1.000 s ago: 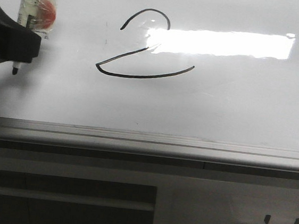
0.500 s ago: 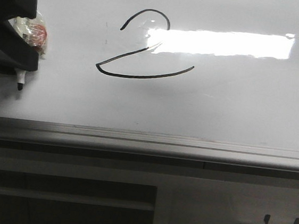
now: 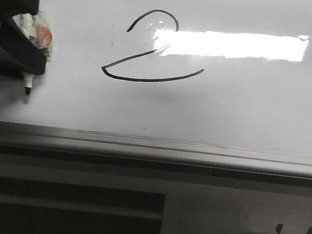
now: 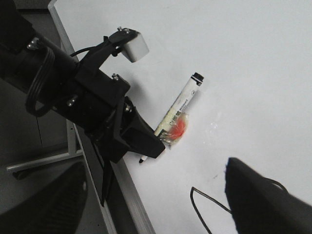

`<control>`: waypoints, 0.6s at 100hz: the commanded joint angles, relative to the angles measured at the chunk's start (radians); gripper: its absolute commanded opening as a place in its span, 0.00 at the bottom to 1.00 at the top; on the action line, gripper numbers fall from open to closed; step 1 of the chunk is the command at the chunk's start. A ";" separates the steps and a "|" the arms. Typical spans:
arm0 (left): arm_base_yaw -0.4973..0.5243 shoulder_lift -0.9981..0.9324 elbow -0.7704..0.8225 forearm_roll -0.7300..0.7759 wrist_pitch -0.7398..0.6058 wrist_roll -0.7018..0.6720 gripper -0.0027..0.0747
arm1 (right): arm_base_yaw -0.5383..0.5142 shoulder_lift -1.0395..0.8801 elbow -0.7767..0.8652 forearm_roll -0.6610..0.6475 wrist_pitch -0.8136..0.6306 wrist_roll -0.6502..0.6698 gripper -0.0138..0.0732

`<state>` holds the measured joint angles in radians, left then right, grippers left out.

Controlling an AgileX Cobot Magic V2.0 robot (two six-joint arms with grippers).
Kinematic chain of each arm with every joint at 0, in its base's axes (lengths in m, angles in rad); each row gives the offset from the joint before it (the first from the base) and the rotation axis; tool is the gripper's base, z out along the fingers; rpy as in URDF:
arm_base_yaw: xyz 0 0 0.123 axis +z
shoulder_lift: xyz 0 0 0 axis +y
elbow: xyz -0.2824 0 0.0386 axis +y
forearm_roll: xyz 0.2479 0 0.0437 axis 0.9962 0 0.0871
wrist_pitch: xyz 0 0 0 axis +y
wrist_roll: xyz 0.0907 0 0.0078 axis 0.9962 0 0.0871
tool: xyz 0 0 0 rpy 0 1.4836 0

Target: Write number 2 on whiteboard

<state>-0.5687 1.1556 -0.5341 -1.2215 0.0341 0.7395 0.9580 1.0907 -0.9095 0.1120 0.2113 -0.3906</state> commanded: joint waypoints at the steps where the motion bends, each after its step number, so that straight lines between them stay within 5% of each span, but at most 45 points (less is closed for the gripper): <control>1: 0.006 0.006 -0.021 0.016 -0.002 -0.009 0.06 | -0.005 -0.024 -0.035 0.005 -0.062 -0.010 0.75; 25: 0.006 0.000 -0.021 0.019 0.002 -0.009 0.38 | -0.005 -0.024 -0.035 0.006 -0.047 -0.010 0.75; 54: 0.006 -0.034 -0.021 0.052 -0.006 -0.009 0.39 | -0.005 -0.027 -0.035 0.015 -0.030 -0.010 0.75; 60: 0.006 -0.059 -0.021 0.099 0.001 -0.009 0.39 | -0.005 -0.029 -0.035 0.022 -0.014 -0.007 0.68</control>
<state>-0.5681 1.1385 -0.5341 -1.1625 0.0799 0.7395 0.9580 1.0879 -0.9095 0.1205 0.2436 -0.3906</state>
